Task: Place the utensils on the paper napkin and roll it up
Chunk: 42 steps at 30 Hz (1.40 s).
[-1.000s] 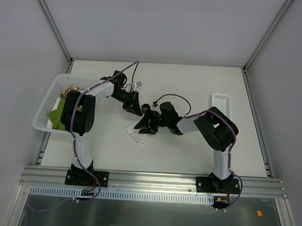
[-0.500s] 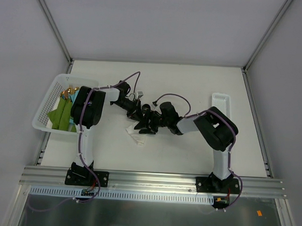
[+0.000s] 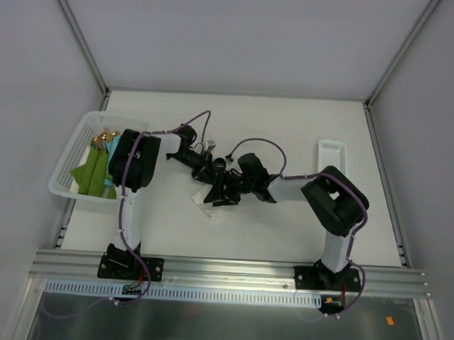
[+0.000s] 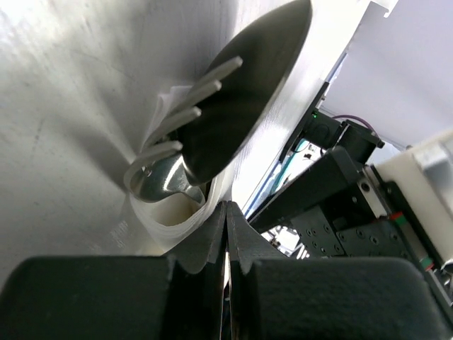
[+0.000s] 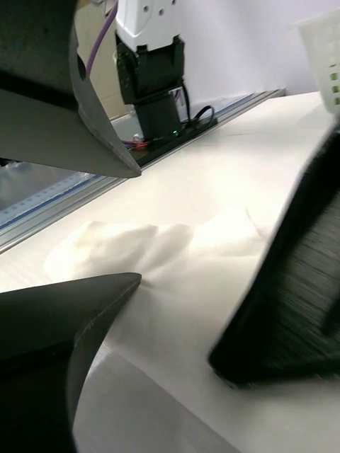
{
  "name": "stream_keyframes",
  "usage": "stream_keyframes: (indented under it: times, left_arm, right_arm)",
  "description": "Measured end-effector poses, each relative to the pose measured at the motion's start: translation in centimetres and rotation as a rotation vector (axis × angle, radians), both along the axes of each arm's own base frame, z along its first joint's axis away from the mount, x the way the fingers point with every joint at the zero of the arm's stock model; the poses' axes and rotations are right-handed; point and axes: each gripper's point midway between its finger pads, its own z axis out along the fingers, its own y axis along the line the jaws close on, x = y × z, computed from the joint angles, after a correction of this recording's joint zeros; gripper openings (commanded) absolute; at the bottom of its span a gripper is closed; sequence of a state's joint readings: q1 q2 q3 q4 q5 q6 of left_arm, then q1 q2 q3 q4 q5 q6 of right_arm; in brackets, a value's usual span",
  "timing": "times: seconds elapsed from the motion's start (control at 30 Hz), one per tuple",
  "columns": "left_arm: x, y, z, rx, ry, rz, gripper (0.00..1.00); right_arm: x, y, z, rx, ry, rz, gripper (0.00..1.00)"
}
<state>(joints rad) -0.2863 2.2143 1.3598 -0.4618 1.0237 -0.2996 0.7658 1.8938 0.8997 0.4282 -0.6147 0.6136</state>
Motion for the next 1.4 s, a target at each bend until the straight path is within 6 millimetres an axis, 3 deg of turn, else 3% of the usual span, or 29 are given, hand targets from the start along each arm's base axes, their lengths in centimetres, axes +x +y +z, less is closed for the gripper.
stream_keyframes:
  times: [0.17, 0.43, 0.8, 0.97, 1.1, 1.4]
  left_arm:
    - [0.0, 0.0, 0.0, -0.005, 0.006, 0.0, 0.0]
    - [0.0, 0.0, 0.0, -0.005, 0.006, 0.0, 0.0]
    - [-0.3, 0.3, 0.3, -0.005, -0.006, -0.001, 0.0]
    - [-1.1, 1.4, 1.2, 0.047, -0.107, -0.024, 0.0]
    - [-2.1, 2.5, 1.7, 0.102, -0.176, -0.05, 0.06]
    - [-3.3, 4.1, -0.3, 0.22, -0.194, -0.091, 0.04]
  right_arm:
    - [-1.8, -0.4, 0.4, -0.035, -0.01, 0.053, 0.55]
    - [-3.6, -0.9, -0.6, -0.051, 0.025, 0.079, 0.49]
    - [-3.9, 0.2, -1.5, 0.007, 0.113, 0.092, 0.48]
    - [-4.2, 0.4, -1.5, 0.018, 0.138, 0.095, 0.47]
    - [-4.2, 0.5, -1.5, 0.019, 0.156, 0.09, 0.47]
    - [-4.2, 0.6, -1.5, 0.022, 0.168, 0.09, 0.47]
